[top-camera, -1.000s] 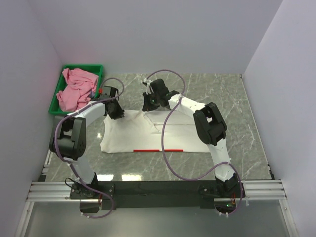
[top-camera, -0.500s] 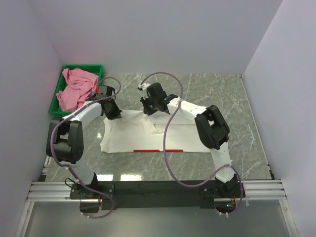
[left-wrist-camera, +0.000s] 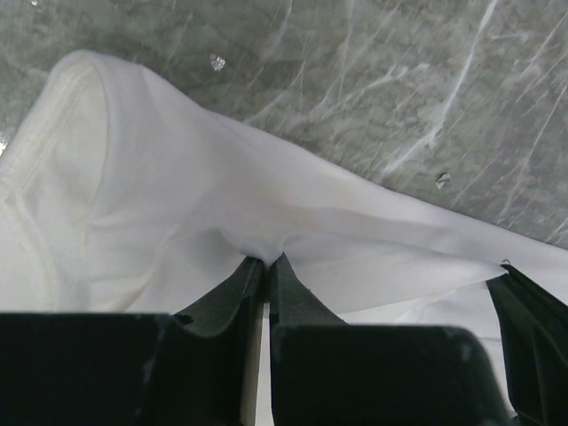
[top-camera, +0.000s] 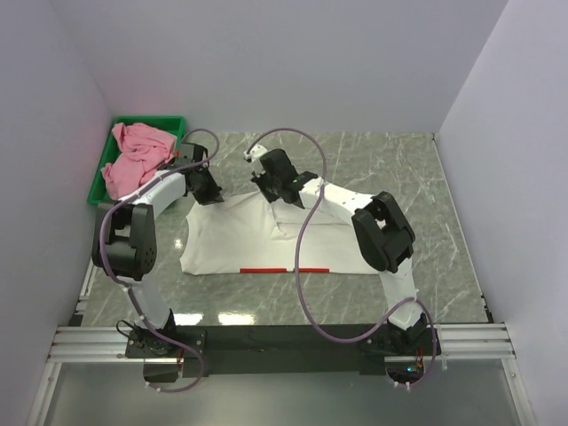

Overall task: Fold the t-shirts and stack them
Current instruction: Fold the tshirt

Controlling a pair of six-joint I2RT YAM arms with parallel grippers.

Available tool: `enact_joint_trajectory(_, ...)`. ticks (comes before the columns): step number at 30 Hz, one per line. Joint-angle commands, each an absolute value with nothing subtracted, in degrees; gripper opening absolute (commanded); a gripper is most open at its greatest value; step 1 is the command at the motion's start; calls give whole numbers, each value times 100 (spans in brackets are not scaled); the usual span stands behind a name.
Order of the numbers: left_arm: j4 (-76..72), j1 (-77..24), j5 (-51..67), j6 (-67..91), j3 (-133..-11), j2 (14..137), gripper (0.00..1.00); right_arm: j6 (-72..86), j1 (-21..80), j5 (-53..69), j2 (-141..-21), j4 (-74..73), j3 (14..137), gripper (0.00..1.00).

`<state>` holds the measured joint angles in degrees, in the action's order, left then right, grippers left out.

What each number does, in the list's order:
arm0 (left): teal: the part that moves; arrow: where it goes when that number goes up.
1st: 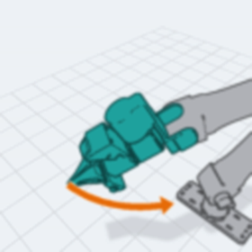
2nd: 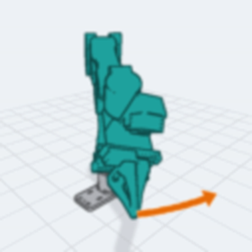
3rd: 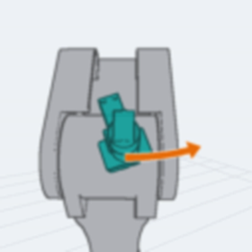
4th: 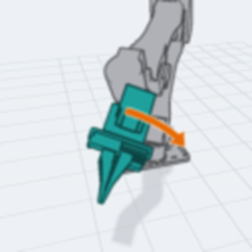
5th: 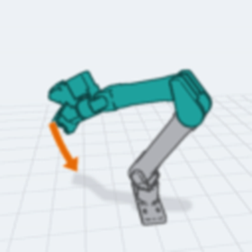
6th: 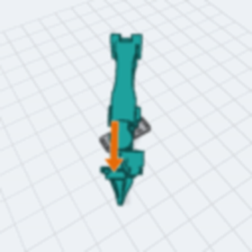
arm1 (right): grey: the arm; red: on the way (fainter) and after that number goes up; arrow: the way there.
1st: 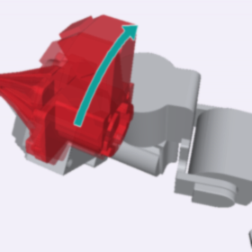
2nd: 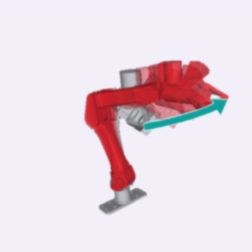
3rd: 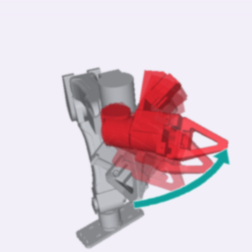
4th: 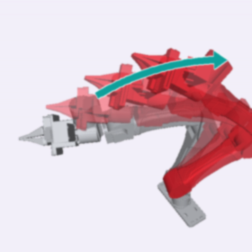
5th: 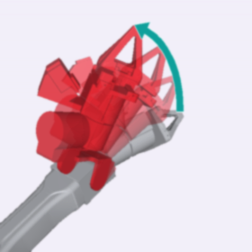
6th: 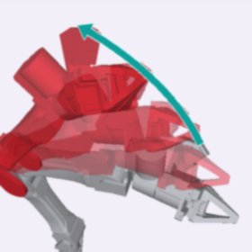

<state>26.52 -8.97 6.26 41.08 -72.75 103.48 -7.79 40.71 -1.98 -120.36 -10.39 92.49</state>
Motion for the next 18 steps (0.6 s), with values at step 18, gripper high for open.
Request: enact_joint_trajectory(18,2927,-677,799,3955,-7093,9967,11,-1441,4403,-1036,-11444,-651,8675,0)
